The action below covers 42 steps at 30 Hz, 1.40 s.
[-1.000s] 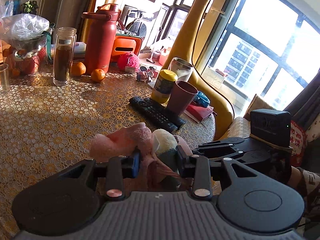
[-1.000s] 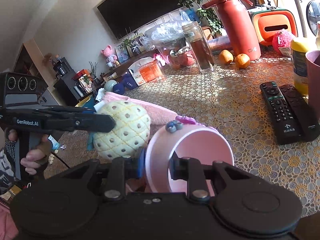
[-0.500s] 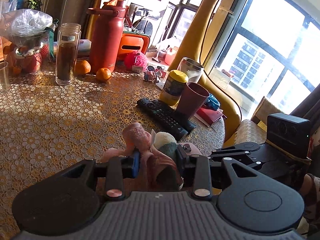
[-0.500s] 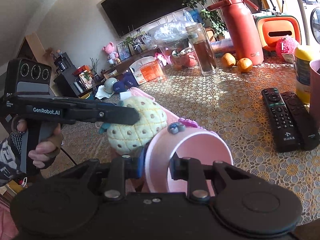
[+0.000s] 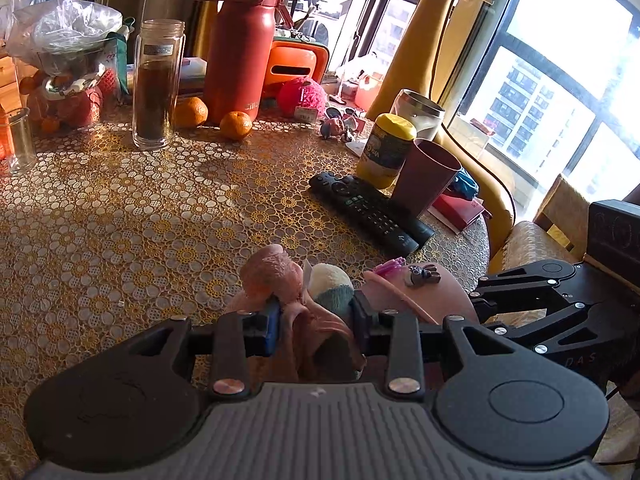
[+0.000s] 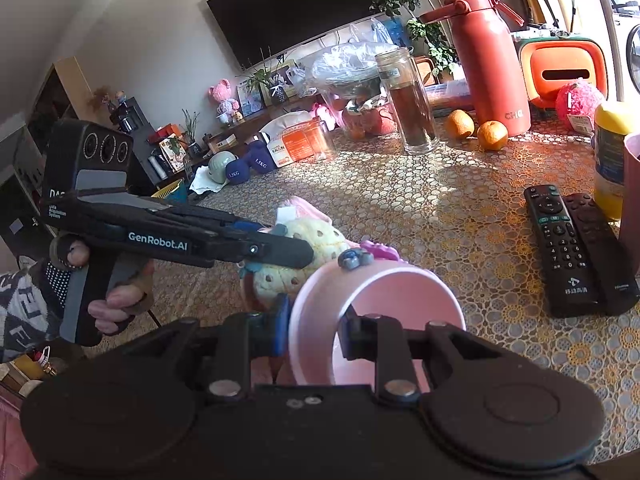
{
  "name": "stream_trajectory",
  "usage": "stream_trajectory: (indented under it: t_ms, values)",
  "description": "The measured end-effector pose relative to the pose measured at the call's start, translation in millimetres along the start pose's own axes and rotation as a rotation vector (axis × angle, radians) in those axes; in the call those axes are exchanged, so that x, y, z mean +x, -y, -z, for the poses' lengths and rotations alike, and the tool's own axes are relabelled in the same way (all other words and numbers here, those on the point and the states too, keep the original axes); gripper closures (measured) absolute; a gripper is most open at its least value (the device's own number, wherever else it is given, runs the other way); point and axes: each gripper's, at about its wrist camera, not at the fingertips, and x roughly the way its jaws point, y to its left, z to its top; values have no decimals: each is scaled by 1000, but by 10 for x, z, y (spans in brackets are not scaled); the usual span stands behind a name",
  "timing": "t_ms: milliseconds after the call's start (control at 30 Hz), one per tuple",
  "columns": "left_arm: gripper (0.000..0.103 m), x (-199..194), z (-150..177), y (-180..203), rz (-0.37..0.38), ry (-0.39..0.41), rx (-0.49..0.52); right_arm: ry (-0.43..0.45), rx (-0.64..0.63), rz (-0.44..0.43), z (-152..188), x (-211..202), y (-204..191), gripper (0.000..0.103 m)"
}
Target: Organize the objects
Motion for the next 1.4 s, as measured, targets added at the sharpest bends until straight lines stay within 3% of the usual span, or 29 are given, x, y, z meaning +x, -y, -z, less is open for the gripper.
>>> stream_trajectory:
  t_ms: [367, 533, 1200, 1400]
  values:
    - [68, -566, -23, 175, 102, 98, 16, -8, -25, -1, 35, -7, -33, 80]
    - [68, -529, -23, 308, 127, 80, 47, -9, -31, 0, 31, -7, -38, 80]
    - [68, -66, -33, 140, -1, 20, 63, -24, -56, 5, -49, 46, -41, 80]
    - [68, 215, 50, -18, -65, -62, 63, -35, -64, 8, -82, 72, -44, 80]
